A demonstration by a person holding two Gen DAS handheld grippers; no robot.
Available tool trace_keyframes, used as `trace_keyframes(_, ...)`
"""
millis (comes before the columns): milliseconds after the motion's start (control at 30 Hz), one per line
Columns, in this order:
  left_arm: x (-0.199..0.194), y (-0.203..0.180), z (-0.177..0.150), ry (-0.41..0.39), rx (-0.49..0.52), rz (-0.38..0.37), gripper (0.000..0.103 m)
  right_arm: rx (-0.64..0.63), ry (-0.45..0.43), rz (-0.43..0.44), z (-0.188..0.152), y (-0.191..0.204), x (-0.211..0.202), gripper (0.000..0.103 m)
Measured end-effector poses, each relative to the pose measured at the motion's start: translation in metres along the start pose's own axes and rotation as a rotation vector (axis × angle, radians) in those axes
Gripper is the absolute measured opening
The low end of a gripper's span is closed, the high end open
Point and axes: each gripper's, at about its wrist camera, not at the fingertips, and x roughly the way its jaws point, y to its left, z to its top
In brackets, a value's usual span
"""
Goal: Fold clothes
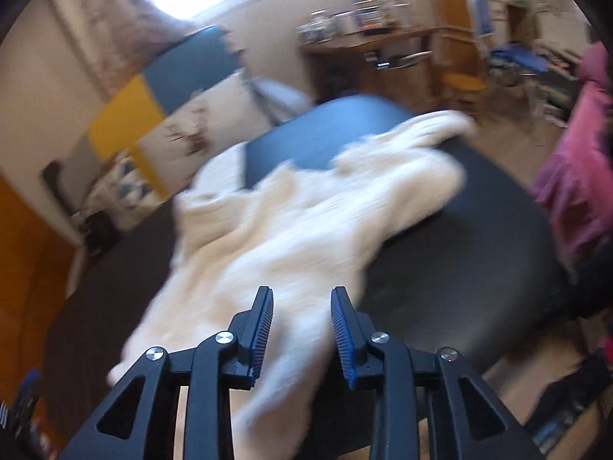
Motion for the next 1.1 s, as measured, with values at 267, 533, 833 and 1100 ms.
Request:
trace_keyframes(267,0.068,-0.03,0.05,0.007,0.088,-0.245,0.103,-0.073,0.063,0.08,-0.007,0.053,0.036,0.036)
trace_keyframes(533,0.189,-0.079,0.101,0.149,0.242,-0.286,0.095,0.087,0.032,0.042,-0.025,-0.011,0.014,0.037)
trace_keyframes(833,0.274,-0.104,0.103,0.329,0.291,-0.314,0.04,0.193,0.057,0.065,-0.032,-0.058,0.027,0.042)
trace_keyframes(1100,0.294,-0.114,0.106,0.352,0.3,-0.314,0.04,0.212,0.062,0.069,-0.033,-0.063,0.038,0.042)
